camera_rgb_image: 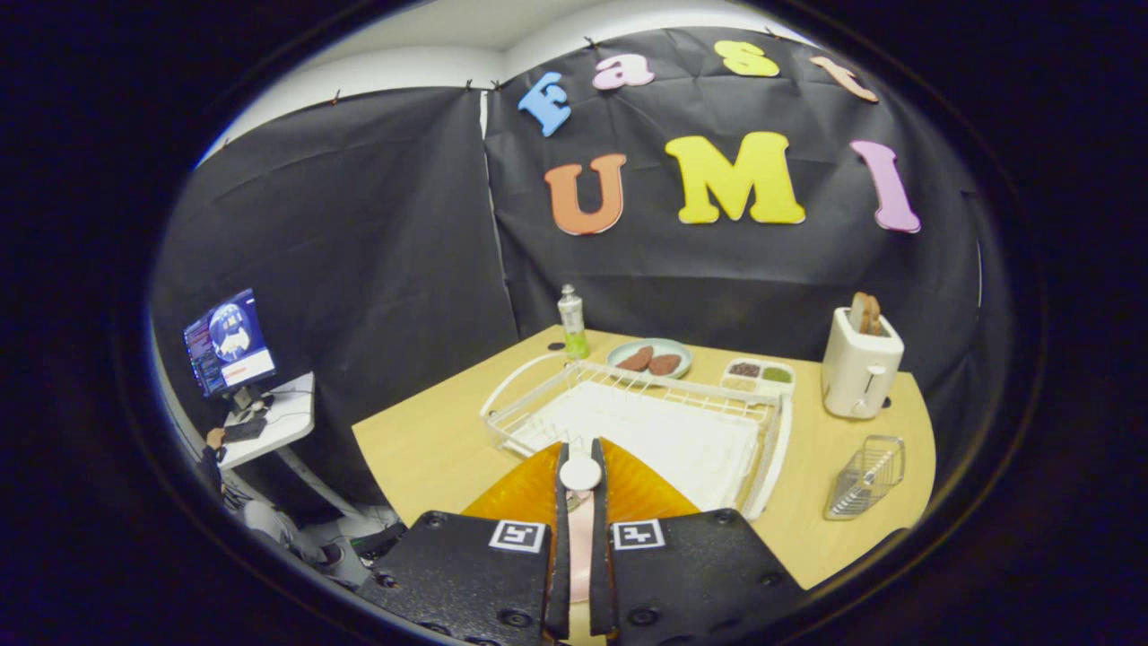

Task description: Take the plate from the dish rack, then take the spoon from the basket and place it into the plate.

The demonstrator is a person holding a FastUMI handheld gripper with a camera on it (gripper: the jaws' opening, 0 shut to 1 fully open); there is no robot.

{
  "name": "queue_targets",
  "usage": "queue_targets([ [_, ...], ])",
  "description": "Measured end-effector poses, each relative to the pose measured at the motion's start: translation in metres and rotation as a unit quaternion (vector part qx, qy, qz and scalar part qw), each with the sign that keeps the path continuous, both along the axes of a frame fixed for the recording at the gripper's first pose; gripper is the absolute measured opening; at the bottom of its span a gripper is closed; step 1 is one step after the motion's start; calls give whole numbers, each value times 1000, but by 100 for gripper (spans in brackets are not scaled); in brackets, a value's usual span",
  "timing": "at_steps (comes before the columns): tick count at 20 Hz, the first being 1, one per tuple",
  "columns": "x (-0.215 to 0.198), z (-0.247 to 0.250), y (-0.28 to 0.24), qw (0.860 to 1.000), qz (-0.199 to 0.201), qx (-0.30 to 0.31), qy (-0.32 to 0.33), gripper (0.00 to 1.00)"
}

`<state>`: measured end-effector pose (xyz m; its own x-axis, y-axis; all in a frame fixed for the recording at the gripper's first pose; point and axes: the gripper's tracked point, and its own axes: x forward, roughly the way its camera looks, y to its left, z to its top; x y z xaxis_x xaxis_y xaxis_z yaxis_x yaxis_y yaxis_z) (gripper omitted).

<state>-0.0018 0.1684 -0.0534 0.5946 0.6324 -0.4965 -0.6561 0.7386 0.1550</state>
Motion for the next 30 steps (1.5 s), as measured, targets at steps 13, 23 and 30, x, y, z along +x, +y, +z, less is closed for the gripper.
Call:
queue_targets([
  [13, -17, -74, 42, 997, 11, 3, 80, 17],
  [23, 14, -31, 19, 995, -96, -16, -19, 75],
  [30, 33, 47, -5, 950, -248, 25, -190, 100],
])
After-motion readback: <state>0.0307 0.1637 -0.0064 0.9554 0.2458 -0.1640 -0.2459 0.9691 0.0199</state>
